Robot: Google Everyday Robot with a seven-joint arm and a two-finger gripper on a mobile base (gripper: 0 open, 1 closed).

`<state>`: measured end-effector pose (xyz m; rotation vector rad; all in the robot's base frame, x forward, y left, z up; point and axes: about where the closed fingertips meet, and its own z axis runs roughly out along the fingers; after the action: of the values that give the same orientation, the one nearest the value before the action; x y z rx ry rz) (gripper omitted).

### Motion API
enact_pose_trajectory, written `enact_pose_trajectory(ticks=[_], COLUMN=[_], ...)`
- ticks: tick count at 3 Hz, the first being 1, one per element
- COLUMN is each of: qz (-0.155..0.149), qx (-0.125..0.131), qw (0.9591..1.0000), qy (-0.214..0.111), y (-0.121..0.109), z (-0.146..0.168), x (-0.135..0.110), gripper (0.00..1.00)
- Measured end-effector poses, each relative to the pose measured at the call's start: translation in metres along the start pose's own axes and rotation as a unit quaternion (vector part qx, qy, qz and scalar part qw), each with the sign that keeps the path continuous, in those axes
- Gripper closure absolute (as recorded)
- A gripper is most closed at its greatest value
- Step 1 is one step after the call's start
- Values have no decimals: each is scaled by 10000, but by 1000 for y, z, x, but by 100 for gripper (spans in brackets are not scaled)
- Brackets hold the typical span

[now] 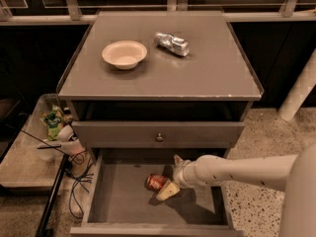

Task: Pick coke can from middle drawer and place on counter

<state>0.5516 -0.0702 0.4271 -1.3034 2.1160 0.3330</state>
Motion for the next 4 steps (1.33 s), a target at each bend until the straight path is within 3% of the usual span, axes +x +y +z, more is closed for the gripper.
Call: enact_pose_trajectory(ticks=[2,4], qz=[-69,41], qx=[-259,-266], qw=[9995,9991], qy=[141,315], y=[32,39], z=[24,42], x=[-12,-7], gripper=[0,0])
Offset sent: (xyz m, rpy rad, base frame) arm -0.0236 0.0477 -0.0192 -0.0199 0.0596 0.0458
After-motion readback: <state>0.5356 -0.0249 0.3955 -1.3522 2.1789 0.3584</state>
